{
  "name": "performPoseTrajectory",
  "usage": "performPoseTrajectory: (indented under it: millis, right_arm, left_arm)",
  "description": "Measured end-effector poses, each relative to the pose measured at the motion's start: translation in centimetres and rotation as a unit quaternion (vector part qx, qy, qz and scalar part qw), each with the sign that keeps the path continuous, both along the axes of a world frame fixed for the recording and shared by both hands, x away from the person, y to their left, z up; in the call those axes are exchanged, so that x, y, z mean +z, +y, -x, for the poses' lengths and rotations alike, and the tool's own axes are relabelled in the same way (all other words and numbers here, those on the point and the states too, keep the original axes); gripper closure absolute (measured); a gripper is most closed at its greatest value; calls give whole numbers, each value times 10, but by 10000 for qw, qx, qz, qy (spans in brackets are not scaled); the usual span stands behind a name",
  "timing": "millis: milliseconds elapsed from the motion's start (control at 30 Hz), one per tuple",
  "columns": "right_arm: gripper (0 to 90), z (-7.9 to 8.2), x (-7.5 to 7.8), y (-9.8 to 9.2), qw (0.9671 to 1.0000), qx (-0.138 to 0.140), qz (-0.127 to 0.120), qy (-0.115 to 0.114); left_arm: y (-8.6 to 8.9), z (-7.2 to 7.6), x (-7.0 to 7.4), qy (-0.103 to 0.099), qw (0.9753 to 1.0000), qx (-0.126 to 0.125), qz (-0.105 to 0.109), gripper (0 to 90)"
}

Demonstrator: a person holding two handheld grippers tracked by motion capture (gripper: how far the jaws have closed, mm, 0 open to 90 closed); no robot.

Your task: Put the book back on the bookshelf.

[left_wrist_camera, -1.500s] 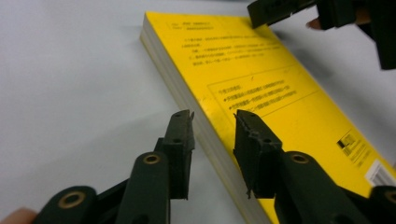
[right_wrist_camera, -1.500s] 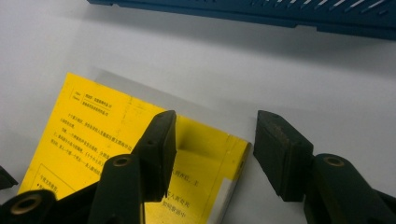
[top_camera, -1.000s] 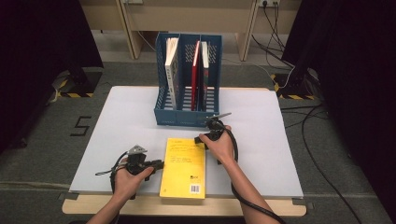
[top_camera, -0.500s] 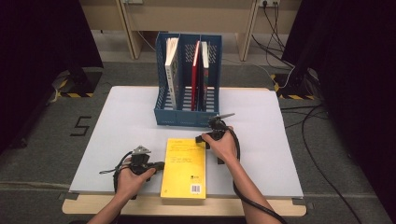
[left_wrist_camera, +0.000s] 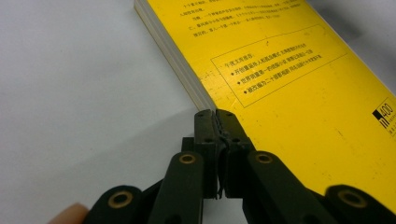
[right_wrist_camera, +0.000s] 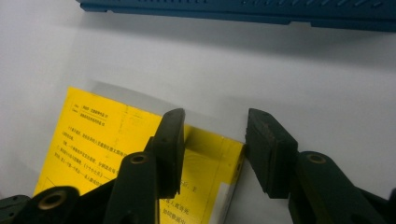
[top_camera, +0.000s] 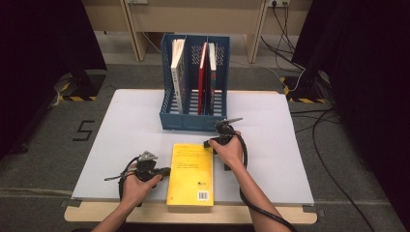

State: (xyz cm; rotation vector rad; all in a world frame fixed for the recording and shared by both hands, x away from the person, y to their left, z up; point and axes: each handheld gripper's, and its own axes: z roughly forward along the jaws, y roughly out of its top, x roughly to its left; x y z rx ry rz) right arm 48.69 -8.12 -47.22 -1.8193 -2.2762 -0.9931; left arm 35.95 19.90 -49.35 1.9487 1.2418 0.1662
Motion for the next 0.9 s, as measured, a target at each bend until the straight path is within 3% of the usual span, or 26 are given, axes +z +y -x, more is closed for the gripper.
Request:
performPoseTrajectory:
  millis: [167, 200, 300, 533, 600, 900]
  right_arm:
    - [596, -1, 0, -1, 10000, 19, -27, 3]
    - [593, -2, 1, -1, 10000, 40, -21, 54]
    - [580, -2, 0, -2, 10000, 32, -71, 39]
    - [495, 1, 4, 6, 9994, 248, 234, 34]
    - [494, 1, 5, 5, 9993, 246, 224, 145]
    - [485, 2, 8, -1, 9993, 111, 254, 249]
  left_arm:
    - [5, -1, 0, 37, 9998, 49, 177, 807]
    - [9, 0, 1, 13, 9996, 54, 283, 792]
    - [12, 5, 5, -49, 9994, 114, 338, 787]
    - [11, 12, 2, 13, 9997, 25, 224, 761]
    - [11, 12, 2, 48, 9998, 4, 194, 762]
    - [15, 18, 5, -69, 9998, -1, 164, 757]
